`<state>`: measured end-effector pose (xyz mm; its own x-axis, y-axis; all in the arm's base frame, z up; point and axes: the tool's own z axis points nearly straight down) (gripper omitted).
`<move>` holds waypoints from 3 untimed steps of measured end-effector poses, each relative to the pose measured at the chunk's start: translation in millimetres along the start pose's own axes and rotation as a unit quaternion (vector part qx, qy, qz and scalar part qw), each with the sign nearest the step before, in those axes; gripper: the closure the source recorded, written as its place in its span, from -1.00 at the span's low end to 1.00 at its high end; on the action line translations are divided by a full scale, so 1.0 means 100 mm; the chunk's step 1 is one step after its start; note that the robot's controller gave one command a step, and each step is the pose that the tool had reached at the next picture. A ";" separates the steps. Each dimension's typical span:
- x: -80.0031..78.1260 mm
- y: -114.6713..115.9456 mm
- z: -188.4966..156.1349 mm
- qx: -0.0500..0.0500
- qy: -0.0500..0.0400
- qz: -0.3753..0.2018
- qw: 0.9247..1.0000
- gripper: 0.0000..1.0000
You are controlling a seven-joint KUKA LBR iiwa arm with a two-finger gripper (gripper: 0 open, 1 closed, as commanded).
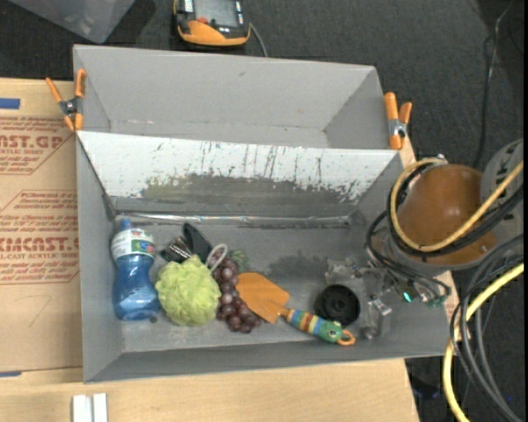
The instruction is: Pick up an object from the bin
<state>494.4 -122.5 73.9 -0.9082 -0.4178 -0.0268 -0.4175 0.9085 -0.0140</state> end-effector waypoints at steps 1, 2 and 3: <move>0.01 -0.12 -0.35 0.002 -0.001 -0.059 0.998 -1.00; -0.04 0.02 -1.36 0.003 -0.003 0.004 1.000 -1.00; 0.07 -0.06 -0.37 0.001 0.001 -0.212 0.977 -1.00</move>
Offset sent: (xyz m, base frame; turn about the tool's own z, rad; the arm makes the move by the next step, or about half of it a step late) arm -0.0025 0.0033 0.1325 0.0068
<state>489.4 -131.0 110.5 -0.6528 -0.7574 -0.0172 -0.7569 0.6530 -0.0253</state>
